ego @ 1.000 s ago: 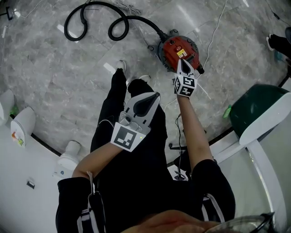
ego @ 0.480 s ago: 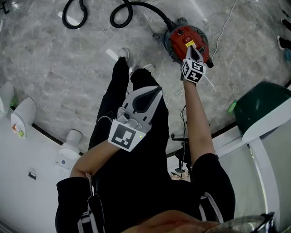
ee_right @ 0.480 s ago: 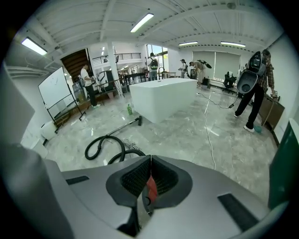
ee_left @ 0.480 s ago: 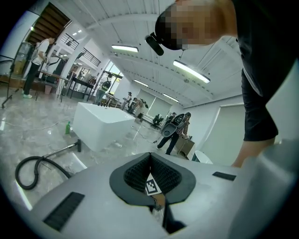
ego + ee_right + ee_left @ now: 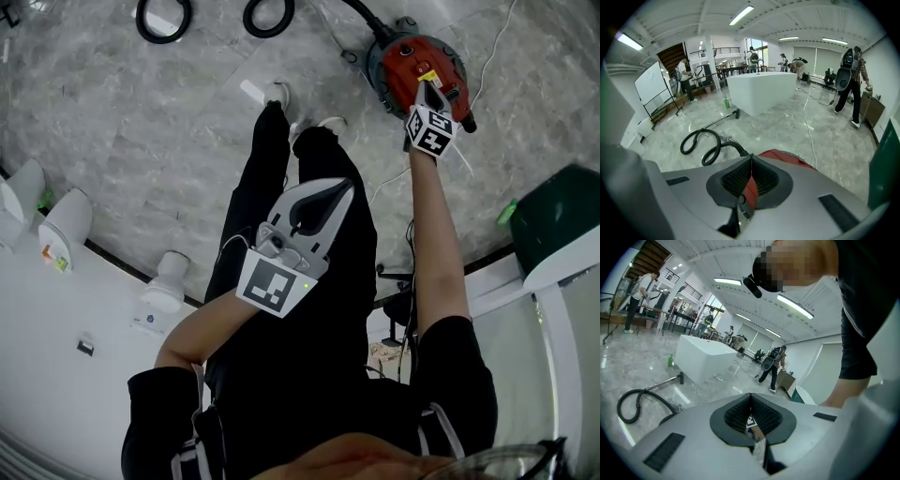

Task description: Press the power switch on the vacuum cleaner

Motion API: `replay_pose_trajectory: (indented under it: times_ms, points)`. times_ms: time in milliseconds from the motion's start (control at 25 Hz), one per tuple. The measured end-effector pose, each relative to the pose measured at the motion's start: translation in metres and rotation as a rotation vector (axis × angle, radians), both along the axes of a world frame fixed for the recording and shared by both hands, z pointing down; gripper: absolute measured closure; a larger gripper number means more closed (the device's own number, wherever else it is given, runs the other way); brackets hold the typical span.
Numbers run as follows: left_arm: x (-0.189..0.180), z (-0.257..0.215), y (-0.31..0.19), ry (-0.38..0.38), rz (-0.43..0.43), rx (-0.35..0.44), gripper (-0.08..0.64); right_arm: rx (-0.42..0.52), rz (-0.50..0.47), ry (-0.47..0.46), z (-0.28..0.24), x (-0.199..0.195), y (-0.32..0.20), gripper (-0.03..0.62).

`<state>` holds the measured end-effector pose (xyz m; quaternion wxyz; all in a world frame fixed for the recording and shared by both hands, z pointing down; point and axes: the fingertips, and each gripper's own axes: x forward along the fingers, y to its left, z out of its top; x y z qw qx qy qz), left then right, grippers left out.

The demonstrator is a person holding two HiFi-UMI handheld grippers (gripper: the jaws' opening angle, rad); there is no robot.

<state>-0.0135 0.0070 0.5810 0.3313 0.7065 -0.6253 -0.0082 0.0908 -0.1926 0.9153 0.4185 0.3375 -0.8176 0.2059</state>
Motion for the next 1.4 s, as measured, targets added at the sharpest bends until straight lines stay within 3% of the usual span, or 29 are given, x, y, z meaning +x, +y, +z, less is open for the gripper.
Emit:
replay_pose_trajectory:
  times_ms: [320, 480, 800, 960, 1160, 1400]
  points:
    - [-0.001, 0.019, 0.005, 0.012, 0.013, -0.019, 0.541, -0.048, -0.048, 0.086, 0.039, 0.007, -0.012, 0.574]
    - [-0.003, 0.027, 0.006, 0.045, -0.01, -0.036, 0.541, -0.117, 0.003, 0.046, 0.057, 0.008, -0.013, 0.573]
    - [-0.004, 0.037, 0.013, 0.064, -0.023, -0.064, 0.541, -0.171, 0.085, 0.029, 0.075, 0.006, -0.023, 0.574]
    - [-0.006, 0.039, 0.011, 0.073, -0.032, -0.061, 0.541, -0.209, 0.064, 0.065, 0.084, 0.003, -0.02, 0.574]
    - [-0.013, 0.038, 0.004, 0.052, -0.022, -0.029, 0.541, -0.332, 0.105, 0.054, 0.102, -0.005, -0.006, 0.574]
    - [-0.024, 0.038, 0.0, 0.06, -0.051, -0.032, 0.541, -0.251, 0.208, 0.077, 0.091, 0.004, -0.015, 0.574]
